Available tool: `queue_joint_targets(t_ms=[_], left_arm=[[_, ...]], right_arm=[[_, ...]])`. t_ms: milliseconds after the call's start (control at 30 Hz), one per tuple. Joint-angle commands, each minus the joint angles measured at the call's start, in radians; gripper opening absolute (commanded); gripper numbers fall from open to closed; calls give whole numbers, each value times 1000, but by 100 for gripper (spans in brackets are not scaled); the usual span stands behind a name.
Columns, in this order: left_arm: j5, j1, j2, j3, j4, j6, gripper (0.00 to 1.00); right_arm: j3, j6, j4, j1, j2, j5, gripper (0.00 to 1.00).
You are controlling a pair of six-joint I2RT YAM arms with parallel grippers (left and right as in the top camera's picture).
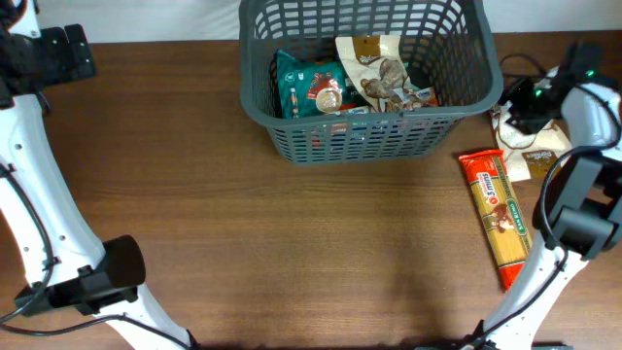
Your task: Pack container
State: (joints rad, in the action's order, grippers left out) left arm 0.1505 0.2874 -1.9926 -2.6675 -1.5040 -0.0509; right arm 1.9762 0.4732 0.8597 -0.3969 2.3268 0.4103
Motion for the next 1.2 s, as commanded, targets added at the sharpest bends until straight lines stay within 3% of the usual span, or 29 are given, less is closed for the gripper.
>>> queue_joint_targets(t_ms=[0,233,433,700,867,1167], left_arm=[[4,3,-5,4,0,14,99],[4,3,-5,4,0,14,99],[4,3,-5,4,0,14,99],[4,3,-5,4,0,14,99],[4,3,-5,4,0,14,99],[4,3,-5,4,0,14,99]], right_arm=[[101,-60,26,-33,-21,16,61],[204,-229,49,-94,-21,-9,71],[204,-631,53,-127,-19,-111,88],[204,-948,38,-129,-7,-125,93],[201,-967,23,-133,33,-269,96],[200,-1016,32,-142,102,-272,97]])
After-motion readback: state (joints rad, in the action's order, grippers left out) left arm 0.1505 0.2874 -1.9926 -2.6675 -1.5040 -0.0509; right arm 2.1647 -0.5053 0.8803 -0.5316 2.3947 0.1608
